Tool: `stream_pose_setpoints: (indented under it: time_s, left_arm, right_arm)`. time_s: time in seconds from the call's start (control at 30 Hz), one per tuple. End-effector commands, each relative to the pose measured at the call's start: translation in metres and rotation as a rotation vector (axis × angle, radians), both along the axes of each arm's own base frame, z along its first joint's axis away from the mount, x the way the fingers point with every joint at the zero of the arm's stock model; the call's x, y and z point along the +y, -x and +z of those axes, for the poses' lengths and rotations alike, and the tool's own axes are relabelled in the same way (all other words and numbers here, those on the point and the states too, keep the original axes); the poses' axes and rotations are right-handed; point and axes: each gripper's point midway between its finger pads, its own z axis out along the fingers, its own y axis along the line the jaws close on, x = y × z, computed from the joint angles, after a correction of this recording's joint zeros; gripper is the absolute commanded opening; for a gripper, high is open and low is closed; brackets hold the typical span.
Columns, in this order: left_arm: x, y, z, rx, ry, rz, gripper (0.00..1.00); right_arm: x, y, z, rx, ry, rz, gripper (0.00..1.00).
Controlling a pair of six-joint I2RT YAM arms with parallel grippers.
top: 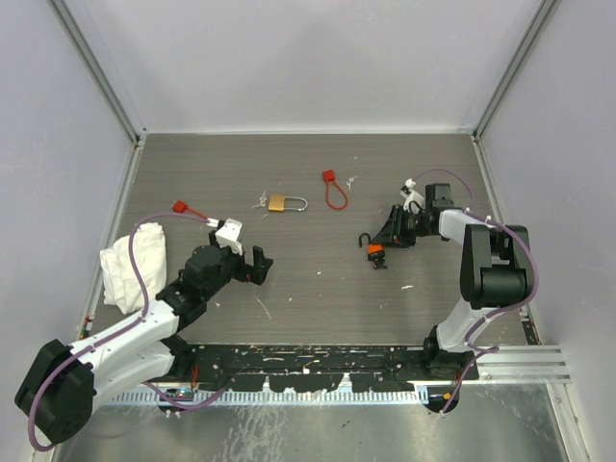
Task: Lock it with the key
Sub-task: Pick up the lock from the center of the board.
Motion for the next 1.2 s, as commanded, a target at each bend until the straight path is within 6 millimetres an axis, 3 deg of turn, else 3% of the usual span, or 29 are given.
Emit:
stream_pose_setpoints:
  time_s: [0.0,0.27,0.5,0.7,0.97,1.17]
  left_arm:
    - [-0.005,-0.010,0.029,-0.081,0.053,0.013,0.98]
    - [-0.012,-0.004,0.036,-0.084,0.076,-0.036,0.98]
    - [-0.054,0.029,0.052,0.074,0.430,-0.186,0.98]
    - [-0.067,0.040,0.065,0.152,0.629,-0.222,0.99]
    - [-0.075,0.043,0.070,0.162,0.660,-0.270,0.99]
    - [-0.079,0.044,0.070,0.165,0.666,-0.292,0.99]
  right_arm:
    - [0.017,-0.005,0.036,-0.140,-0.098,0.126,0.03]
    - [0.028,0.002,0.055,-0.222,-0.178,0.213,0.01]
    - [0.041,0.011,0.083,-0.322,-0.251,0.295,0.01]
    - [0.053,0.020,0.101,-0.401,-0.258,0.353,0.01]
    - [0.068,0.034,0.121,-0.479,-0.295,0.431,0.01]
    - [0.076,0.040,0.124,-0.496,-0.296,0.466,0.01]
